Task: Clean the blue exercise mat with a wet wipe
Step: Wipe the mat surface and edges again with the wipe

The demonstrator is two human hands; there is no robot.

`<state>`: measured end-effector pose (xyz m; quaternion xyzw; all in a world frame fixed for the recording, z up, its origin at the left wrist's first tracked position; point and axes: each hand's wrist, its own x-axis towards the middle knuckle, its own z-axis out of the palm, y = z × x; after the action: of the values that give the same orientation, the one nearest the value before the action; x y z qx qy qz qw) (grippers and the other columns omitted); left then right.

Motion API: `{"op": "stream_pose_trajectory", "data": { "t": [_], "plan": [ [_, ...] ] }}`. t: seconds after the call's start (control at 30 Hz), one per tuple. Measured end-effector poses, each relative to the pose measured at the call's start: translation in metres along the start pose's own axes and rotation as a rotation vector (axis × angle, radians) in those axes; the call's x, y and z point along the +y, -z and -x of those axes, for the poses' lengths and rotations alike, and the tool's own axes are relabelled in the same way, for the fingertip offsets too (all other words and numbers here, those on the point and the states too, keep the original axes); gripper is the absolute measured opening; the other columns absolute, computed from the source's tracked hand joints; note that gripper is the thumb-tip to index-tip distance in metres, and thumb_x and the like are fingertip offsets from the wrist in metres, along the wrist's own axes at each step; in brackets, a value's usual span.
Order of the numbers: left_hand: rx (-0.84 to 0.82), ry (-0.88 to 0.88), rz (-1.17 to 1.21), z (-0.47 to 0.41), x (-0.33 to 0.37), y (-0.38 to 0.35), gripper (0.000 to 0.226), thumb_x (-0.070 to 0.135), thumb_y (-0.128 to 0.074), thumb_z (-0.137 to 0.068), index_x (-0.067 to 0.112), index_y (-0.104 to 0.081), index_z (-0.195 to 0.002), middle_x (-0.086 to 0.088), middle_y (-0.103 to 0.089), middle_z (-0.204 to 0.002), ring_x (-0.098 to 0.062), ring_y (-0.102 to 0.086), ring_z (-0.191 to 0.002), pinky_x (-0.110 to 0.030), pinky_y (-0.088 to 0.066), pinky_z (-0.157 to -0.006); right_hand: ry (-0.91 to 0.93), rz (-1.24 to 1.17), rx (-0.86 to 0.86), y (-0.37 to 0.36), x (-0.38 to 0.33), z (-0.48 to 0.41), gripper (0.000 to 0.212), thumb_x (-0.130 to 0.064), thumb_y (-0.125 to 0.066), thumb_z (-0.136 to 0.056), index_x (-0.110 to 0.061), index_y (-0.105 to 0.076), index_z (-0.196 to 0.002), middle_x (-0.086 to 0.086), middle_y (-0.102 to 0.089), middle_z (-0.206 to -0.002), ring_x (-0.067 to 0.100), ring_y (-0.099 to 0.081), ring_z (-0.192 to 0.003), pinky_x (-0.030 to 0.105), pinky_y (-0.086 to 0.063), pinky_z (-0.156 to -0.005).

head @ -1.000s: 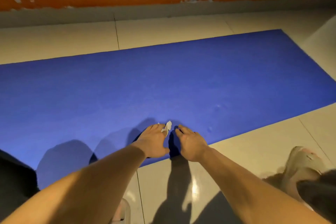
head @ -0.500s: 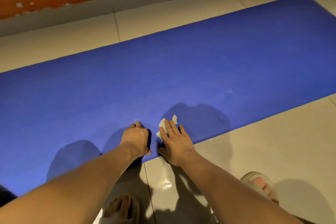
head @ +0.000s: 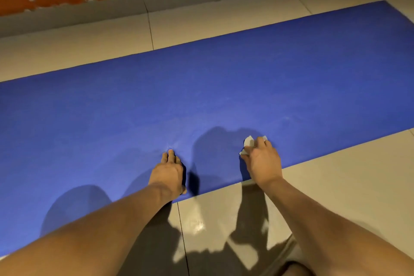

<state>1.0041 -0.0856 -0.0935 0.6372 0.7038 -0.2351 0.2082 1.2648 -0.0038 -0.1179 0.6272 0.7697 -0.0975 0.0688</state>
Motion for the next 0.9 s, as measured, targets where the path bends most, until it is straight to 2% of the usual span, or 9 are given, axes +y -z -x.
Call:
{"op": "stream_pose_trajectory", "data": {
  "t": [0.1,0.17,0.27,0.33,0.43,0.53,0.6,0.73,0.9],
  "plan": [
    [0.031,-0.022,0.006,-0.002,-0.003,-0.003,0.094,0.046,-0.071,-0.086,0.001,-0.025,-0.155,-0.020,-0.007,-0.167,-0.033,-0.010,-0.156,-0.035,-0.043,-0.111,-0.132,-0.199,0.014,0.003,-0.016,-0.008,0.015,-0.017,-0.053,-0.100,-0.011,-0.065,-0.106,0.011,-0.053,-0.114,0.035,-0.058,-0.105,0.036,-0.041,-0.070],
    [0.025,-0.027,-0.016,0.000,-0.004,-0.004,0.101,0.052,-0.071,-0.087,-0.001,-0.020,-0.157,-0.020,-0.005,-0.168,-0.034,-0.008,-0.156,-0.036,-0.042,-0.111,-0.206,-0.330,0.027,0.002,-0.031,-0.006,0.010,-0.010,-0.057,-0.095,-0.008,-0.060,-0.105,0.012,-0.055,-0.111,0.037,-0.060,-0.096,0.036,-0.037,-0.068],
    [-0.005,-0.054,-0.049,0.000,-0.006,-0.001,0.108,0.059,-0.069,-0.087,-0.002,-0.014,-0.158,-0.021,-0.003,-0.168,-0.037,-0.008,-0.156,-0.039,-0.038,-0.114,-0.251,-0.484,0.062,-0.004,-0.068,0.004,0.016,-0.009,-0.059,-0.091,-0.007,-0.057,-0.107,0.013,-0.062,-0.111,0.037,-0.061,-0.098,0.042,-0.045,-0.075],
    [-0.032,-0.053,-0.058,-0.003,-0.005,0.001,0.110,0.061,-0.068,-0.088,-0.001,-0.012,-0.159,-0.021,-0.001,-0.169,-0.037,-0.008,-0.155,-0.039,-0.035,-0.117,-0.165,-0.499,0.004,-0.011,-0.100,0.014,0.012,-0.010,-0.059,-0.090,-0.009,-0.065,-0.101,0.012,-0.065,-0.110,0.036,-0.063,-0.097,0.041,-0.048,-0.080],
    [-0.074,-0.029,-0.104,-0.007,-0.001,0.009,0.109,0.059,-0.067,-0.089,-0.001,-0.010,-0.160,-0.022,-0.002,-0.169,-0.037,-0.008,-0.156,-0.037,-0.038,-0.114,0.042,-0.448,-0.079,-0.017,-0.128,0.030,0.011,-0.010,-0.060,-0.089,-0.013,-0.068,-0.095,0.009,-0.061,-0.106,0.034,-0.061,-0.092,0.038,-0.046,-0.073],
    [-0.109,-0.057,-0.168,-0.011,0.003,0.014,0.103,0.058,-0.067,-0.090,0.001,-0.016,-0.160,-0.027,-0.006,-0.167,-0.041,-0.012,-0.155,-0.039,-0.041,-0.112,0.167,-0.335,0.005,-0.017,-0.100,0.031,0.011,-0.014,-0.063,-0.085,-0.019,-0.069,-0.094,0.005,-0.055,-0.106,0.031,-0.058,-0.093,0.038,-0.049,-0.068],
    [-0.115,-0.058,-0.192,-0.012,0.003,0.014,0.101,0.058,-0.066,-0.091,0.001,-0.019,-0.159,-0.029,-0.006,-0.166,-0.042,-0.014,-0.154,-0.039,-0.041,-0.112,0.025,-0.304,0.091,-0.015,-0.061,0.021,0.012,-0.016,-0.064,-0.081,-0.021,-0.071,-0.090,0.005,-0.054,-0.104,0.032,-0.058,-0.092,0.039,-0.051,-0.069],
    [-0.125,-0.052,-0.197,-0.013,0.004,0.013,0.103,0.059,-0.065,-0.091,-0.001,-0.016,-0.159,-0.028,-0.006,-0.166,-0.042,-0.013,-0.154,-0.039,-0.040,-0.113,-0.335,-0.346,0.151,-0.009,0.010,0.001,0.009,-0.022,-0.057,-0.095,-0.017,-0.064,-0.093,0.007,-0.057,-0.104,0.034,-0.061,-0.091,0.042,-0.051,-0.075],
    [-0.123,-0.059,-0.222,-0.012,0.005,0.014,0.100,0.057,-0.067,-0.091,-0.001,-0.020,-0.158,-0.031,-0.009,-0.165,-0.045,-0.017,-0.152,-0.040,-0.044,-0.110,-0.533,-0.514,0.223,-0.017,-0.021,0.005,0.009,-0.017,-0.058,-0.094,-0.010,-0.052,-0.098,0.010,-0.065,-0.101,0.036,-0.061,-0.093,0.034,-0.035,-0.070]
  ]
}}
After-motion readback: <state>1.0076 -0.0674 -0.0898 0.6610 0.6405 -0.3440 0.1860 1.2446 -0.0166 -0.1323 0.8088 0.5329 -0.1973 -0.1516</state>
